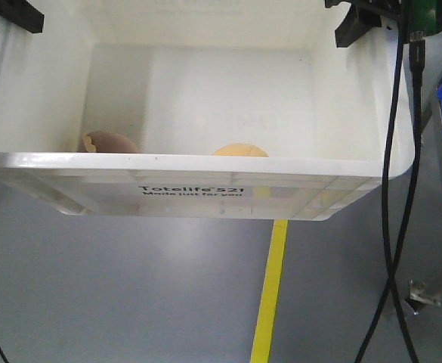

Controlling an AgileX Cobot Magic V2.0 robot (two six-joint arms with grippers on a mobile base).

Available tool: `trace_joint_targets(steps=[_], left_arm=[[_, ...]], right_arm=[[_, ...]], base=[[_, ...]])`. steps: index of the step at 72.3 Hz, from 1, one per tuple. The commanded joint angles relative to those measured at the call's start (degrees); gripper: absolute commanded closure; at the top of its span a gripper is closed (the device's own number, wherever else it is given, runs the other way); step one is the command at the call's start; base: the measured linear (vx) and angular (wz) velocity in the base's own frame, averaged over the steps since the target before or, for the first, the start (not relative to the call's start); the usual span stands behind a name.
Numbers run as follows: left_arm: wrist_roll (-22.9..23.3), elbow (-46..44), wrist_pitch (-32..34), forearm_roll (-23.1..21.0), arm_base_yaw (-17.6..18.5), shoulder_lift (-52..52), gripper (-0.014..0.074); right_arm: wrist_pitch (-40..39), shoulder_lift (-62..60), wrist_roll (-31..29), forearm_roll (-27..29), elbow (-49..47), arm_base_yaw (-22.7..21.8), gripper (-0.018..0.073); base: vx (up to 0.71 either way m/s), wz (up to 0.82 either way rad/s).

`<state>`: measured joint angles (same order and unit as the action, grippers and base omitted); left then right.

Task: Place moving items into box and shelve
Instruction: 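Keep holding the tote with both grippers as the base keeps driving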

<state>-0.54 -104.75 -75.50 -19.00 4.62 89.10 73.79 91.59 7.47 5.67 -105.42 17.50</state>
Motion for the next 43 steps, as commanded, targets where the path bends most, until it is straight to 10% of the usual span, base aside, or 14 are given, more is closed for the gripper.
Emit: trace_joint_targets(steps=[1, 43], left_arm=[[-0.98, -2.53, 3.88, -21.76, 2.59, -3.29, 0.0596], [-0.98, -2.53, 3.88, -21.74, 2.59, -3.29, 0.0596]], right_arm=[[-0.05, -2.75, -0.8, 15.47, -2.37, 1.87, 0.0564], [-0.05, -2.75, -0.8, 15.54, -2.37, 1.87, 0.0564]], base=[[0.59, 0.0], [0.58, -0.06]])
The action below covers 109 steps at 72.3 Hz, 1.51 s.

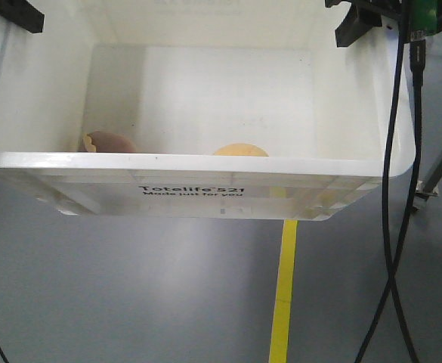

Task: Place moving items into box and shelve
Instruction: 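Keep holding the tote with both grippers as the base keeps driving, then hold the tote raised with both grippers while driving toward the blue-bin shelf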

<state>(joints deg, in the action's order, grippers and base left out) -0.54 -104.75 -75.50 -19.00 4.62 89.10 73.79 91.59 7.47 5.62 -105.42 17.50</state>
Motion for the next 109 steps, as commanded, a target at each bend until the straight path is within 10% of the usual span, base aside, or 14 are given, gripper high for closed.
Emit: trace_joint_targets(steps=[1, 109], left_arm=[[-0.98, -2.53, 3.88, -21.74, 2.59, -3.29, 0.0596], [-0.98, -2.53, 3.88, -21.68, 2.59, -3.24, 0.0596]], right_arm=[[-0.05, -2.75, -0.8, 15.65, -2.37, 1.87, 0.0564], [-0.04, -2.75, -0.8, 15.56, -2.37, 1.87, 0.0564]], base=[[0.58, -0.06], [0.59, -0.1]])
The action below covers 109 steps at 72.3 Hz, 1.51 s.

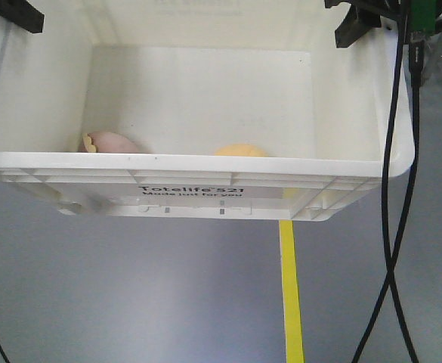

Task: Place moving items into box and shelve
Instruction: 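Hold the tote raised with both grippers while driving toward the blue-bin shelf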

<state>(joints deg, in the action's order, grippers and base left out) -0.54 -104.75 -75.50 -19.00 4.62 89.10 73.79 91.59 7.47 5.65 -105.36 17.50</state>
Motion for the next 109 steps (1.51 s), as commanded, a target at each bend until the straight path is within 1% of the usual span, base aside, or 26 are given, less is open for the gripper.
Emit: trace_joint_targets(steps=[1, 43, 109], left_arm=[[-0.98, -2.53, 3.88, -21.68, 2.59, -3.24, 0.0596], [-0.98, -2.53, 3.88, -21.73, 2.59, -3.24, 0.0596], [-0.98, -2.53, 3.88, -21.73, 2.59, -3.24, 0.0596]], right_arm=[[-0.04, -2.75, -0.8, 15.52, -2.44, 1.87, 0.0564], [-0.07, -2.75, -0.8, 15.54, -2.44, 1.87, 0.0564], [-0.07, -2.75, -0.8, 15.6, -2.44, 1.87, 0.0564]], base=[[0.59, -0.18], [0.57, -0.28], [0.52, -0.43]])
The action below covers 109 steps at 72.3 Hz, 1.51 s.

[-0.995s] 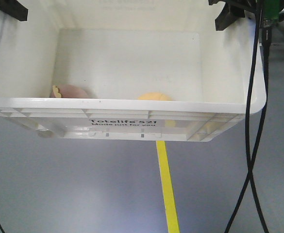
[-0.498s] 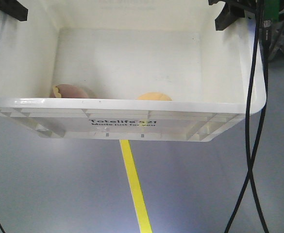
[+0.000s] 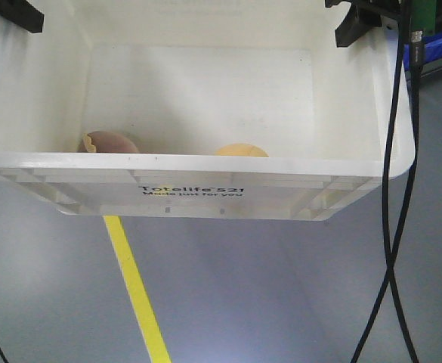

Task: Place moving items into box and shelve
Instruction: 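Hold the tote raised with both grippers while driving toward the blue-bin shelf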

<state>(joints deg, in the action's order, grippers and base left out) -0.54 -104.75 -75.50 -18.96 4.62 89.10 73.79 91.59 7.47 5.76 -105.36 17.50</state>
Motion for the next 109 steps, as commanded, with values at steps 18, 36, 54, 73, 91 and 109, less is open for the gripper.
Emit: trace_joint_targets(steps=[18, 36, 54, 73, 91, 109], left_arm=[[-0.98, -2.53, 3.88, -21.74, 2.59, -3.24, 0.0596], [-0.98, -2.53, 3.88, -21.73, 2.59, -3.24, 0.0596], [-0.98, -2.53, 3.88, -21.75, 2.59, -3.24, 0.0596], [-0.98, -2.53, 3.92, -21.62, 2.59, -3.24, 0.0596], [-0.98, -2.53, 3.85, -21.97, 2.59, -3.29, 0.0596], [-0.98, -2.53, 3.86, -21.8, 2.59, -3.24, 0.0596]], right_arm=[[-0.07, -2.75, -0.8, 15.5, -2.44, 1.87, 0.0564], [-0.07, -2.75, -0.8, 15.5, -2.44, 1.87, 0.0564], [-0.07, -2.75, -0.8, 15.41, -2.44, 1.87, 0.0564], [-0.07, -2.75, -0.8, 15.48, -2.44, 1.87, 0.0564], [-0.07, -2.75, -0.8, 15.53, -2.44, 1.87, 0.0564], [-0.07, -2.75, -0.8, 15.61, -2.44, 1.87, 0.0564]], base=[[0.5, -0.44], [0.48, -0.48], [0.46, -0.57], [0.45, -0.63], [0.45, -0.61], [0.43, -0.54]])
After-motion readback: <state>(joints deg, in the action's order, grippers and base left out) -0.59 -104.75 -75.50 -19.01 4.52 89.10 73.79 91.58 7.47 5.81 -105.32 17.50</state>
